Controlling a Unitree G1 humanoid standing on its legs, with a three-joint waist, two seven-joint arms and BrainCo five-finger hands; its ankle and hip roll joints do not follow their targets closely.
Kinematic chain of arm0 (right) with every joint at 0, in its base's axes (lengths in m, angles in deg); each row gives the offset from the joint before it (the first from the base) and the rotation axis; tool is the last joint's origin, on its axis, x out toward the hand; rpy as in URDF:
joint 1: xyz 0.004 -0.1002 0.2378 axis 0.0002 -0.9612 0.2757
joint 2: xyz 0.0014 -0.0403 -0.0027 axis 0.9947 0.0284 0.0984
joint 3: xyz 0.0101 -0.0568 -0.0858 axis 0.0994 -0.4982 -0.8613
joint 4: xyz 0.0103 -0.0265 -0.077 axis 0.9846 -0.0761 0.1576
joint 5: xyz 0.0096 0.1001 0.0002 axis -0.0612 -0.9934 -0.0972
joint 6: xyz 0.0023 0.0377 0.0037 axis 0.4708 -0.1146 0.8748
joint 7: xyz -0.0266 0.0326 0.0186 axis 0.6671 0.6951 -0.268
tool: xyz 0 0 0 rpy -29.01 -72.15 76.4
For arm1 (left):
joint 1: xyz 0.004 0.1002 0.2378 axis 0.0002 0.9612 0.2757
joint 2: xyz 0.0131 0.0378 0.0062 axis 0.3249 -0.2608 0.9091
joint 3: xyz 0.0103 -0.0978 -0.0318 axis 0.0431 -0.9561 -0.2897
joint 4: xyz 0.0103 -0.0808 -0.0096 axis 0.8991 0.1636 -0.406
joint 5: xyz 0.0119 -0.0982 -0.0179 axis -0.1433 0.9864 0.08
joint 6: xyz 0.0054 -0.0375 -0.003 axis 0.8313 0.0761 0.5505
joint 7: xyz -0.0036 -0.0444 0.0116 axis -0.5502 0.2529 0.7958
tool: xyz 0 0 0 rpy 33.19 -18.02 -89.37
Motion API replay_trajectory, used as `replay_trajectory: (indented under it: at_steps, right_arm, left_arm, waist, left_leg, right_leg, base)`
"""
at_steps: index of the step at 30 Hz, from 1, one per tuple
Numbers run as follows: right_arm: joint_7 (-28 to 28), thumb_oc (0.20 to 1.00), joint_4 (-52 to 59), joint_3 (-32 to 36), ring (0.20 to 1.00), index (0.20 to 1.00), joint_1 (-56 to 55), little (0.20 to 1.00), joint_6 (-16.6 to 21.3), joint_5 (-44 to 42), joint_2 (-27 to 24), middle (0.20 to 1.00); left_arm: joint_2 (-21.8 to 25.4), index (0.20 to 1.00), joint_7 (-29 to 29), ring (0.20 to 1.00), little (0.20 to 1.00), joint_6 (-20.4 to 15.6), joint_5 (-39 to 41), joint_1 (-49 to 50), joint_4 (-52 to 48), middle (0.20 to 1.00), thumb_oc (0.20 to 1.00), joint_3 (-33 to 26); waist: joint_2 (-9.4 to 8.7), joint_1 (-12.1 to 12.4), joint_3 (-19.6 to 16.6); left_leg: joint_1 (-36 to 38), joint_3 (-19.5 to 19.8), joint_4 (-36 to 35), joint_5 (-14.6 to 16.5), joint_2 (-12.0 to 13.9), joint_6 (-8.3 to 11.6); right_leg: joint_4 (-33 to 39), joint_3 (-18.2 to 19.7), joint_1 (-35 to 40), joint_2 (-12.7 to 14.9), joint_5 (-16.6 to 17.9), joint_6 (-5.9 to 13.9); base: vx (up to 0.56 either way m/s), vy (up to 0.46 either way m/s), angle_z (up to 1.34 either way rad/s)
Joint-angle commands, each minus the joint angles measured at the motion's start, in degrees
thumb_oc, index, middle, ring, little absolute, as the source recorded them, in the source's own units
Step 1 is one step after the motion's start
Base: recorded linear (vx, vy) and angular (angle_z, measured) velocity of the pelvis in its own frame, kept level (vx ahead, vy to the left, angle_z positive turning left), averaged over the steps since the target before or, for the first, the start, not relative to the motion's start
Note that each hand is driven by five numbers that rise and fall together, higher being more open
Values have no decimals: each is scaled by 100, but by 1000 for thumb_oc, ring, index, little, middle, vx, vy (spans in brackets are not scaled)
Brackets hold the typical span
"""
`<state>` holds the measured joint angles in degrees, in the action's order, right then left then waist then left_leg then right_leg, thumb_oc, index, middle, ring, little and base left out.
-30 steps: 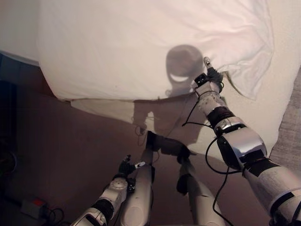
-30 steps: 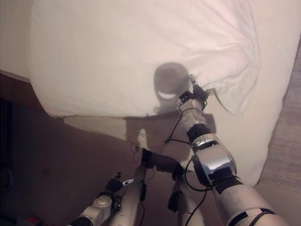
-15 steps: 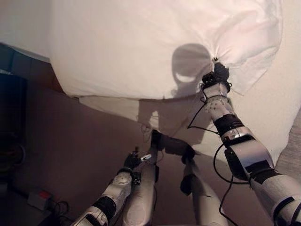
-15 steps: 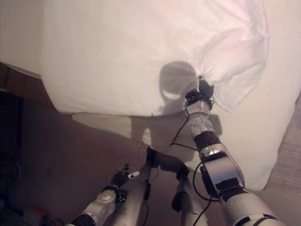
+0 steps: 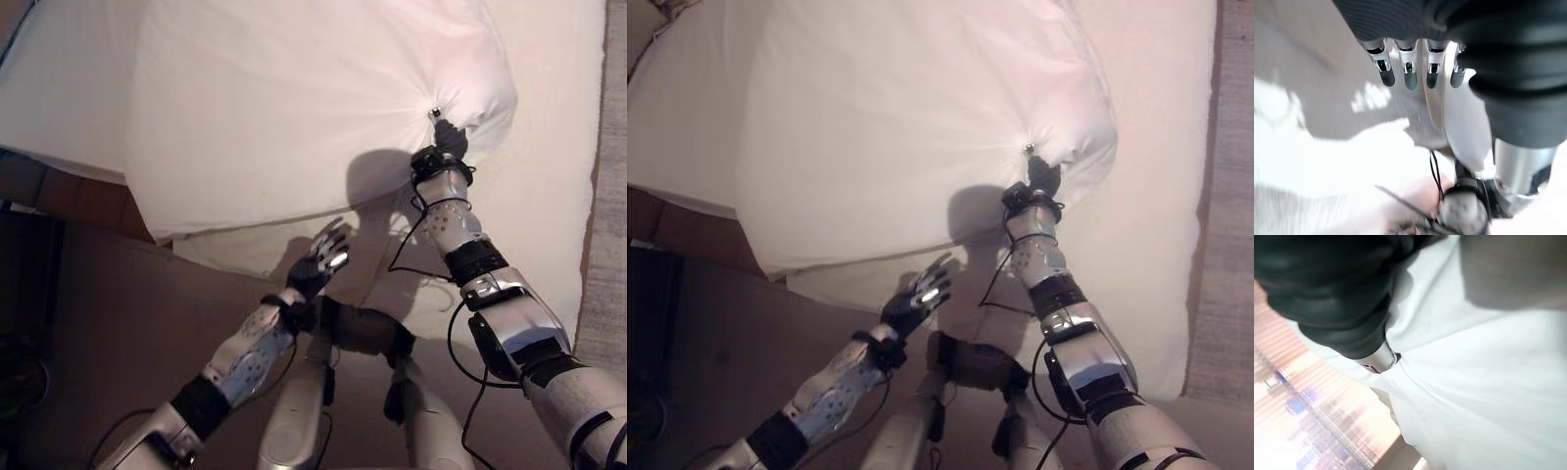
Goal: Make the bed
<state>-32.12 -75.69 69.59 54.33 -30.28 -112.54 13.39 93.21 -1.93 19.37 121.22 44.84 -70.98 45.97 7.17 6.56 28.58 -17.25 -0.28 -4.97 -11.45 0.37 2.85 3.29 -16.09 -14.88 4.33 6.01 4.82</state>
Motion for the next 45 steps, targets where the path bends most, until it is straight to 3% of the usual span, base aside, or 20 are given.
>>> replay_trajectory:
  at_steps: [1,7,13,16,24,36,45]
  right_arm:
    - [-211,200,593,-61,200,200,250,200,250,115,-139,200]
    - [-318,200,972,-433,200,200,-28,200,166,-5,197,200]
    - [-185,200,1819,-588,200,200,-655,200,232,202,375,200]
    - [-142,200,1997,-569,200,200,-874,200,292,230,464,200]
    - [-142,200,2244,-541,200,200,-1195,200,423,292,629,200]
    - [42,200,2300,-156,200,200,-1755,200,752,438,718,200]
    - [104,200,2401,82,200,200,-2081,200,949,482,669,200]
  left_arm:
    - [-301,1000,141,1000,1000,-28,851,118,317,1000,1000,253]
    - [-937,1000,462,1000,1000,-105,1562,-261,1213,1000,1000,36]
    - [-2062,1000,1133,1000,1000,-973,2496,-982,2111,1000,1000,-902]
    - [-2196,1000,1340,1000,1000,-1136,2496,-1134,2298,1000,1000,-1200]
    - [-2256,1000,1580,1000,1000,-1404,2320,-1701,2790,1000,1000,-2016]
    - [-2031,1000,2068,1000,1000,-2296,1975,-1924,2848,1000,1000,-3151]
    - [-1351,1000,2449,1000,1000,-2577,1453,-1884,3030,1000,1000,-4067]
  waist:
    - [-499,-403,-597]
    - [-639,-531,-690]
    - [-855,-646,-745]
    - [-910,-649,-732]
    - [-1013,-686,-770]
    - [-1144,-700,-767]
    - [-1210,-648,-853]
  left_leg:
    - [453,-227,35,691,-300,-160]
    - [541,-292,40,716,-283,-141]
    - [457,-273,2,641,-227,-57]
    - [466,-296,1,647,-201,-58]
    - [433,-383,-2,638,-160,-6]
    - [465,-497,16,676,-75,40]
    - [508,-563,33,733,-68,41]
  right_leg:
    - [-153,742,-37,172,-28,338]
    - [-153,810,8,128,-42,326]
    - [-151,749,-74,86,3,313]
    - [-154,762,-76,67,14,308]
    - [-144,784,-134,40,46,297]
    - [-131,766,-145,-15,43,314]
    - [-126,764,-113,-14,48,337]
  base:
    - [-31,-13,-8]
    - [-24,-14,-14]
    - [-34,-59,0]
    - [-21,-42,-1]
    - [-2,-4,0]
    - [1,-10,-5]
    - [4,0,0]
